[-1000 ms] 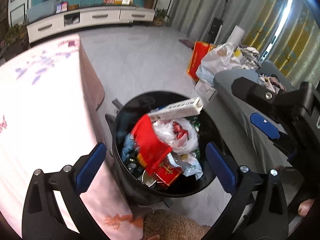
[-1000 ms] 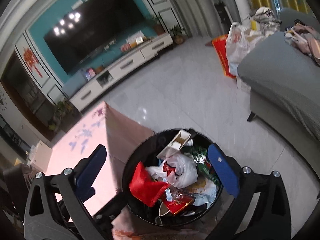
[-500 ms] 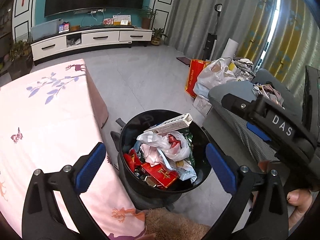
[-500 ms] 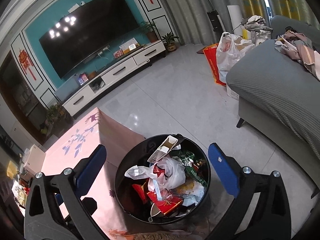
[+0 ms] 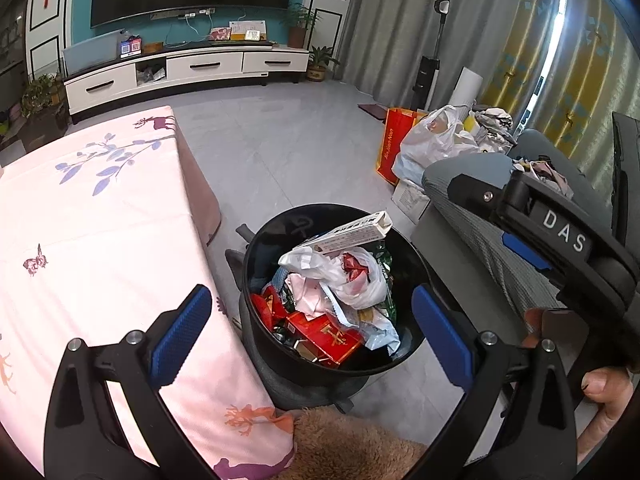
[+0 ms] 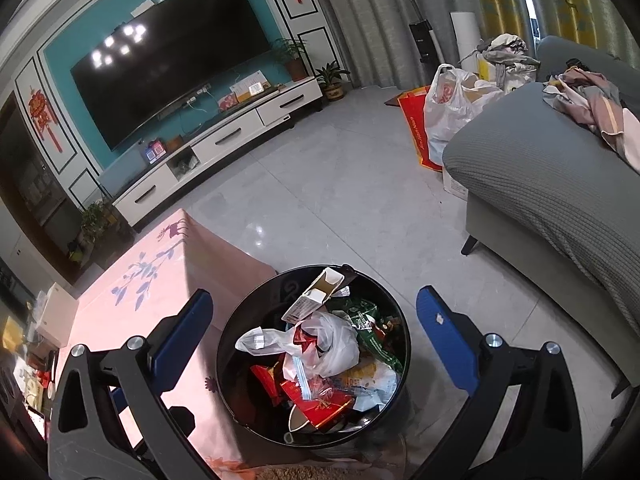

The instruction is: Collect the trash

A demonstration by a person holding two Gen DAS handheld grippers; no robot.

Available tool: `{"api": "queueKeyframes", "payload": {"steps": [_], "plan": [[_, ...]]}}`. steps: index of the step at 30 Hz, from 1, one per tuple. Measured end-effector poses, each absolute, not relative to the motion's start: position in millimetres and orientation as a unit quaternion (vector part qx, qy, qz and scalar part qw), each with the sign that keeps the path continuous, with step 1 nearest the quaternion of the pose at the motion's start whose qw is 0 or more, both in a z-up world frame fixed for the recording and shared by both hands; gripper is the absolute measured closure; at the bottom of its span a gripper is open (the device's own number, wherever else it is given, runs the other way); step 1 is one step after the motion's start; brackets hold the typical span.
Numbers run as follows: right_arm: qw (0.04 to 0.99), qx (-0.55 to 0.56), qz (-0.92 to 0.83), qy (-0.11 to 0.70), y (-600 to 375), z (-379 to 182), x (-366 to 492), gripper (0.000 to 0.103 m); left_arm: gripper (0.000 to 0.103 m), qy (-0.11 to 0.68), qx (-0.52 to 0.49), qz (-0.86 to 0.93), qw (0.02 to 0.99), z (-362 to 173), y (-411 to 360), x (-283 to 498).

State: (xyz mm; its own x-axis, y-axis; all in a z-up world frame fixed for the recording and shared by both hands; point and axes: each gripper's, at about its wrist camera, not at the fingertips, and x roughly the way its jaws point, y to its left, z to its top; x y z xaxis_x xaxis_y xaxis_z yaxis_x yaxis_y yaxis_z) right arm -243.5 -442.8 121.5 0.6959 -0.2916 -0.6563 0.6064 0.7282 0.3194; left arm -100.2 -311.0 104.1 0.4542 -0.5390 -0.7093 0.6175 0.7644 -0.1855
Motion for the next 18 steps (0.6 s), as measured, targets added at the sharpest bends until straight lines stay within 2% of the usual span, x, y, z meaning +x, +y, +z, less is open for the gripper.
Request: {"api": "queueKeyframes", "payload": {"steps": [18], "plan": [[0.877,0.261,-0.264,0.305,-443.8,118.1,-241.7,0.003,0.003,0.406,0.048,-0.332,0.850,101.3,-308.2,-99.1]]}}
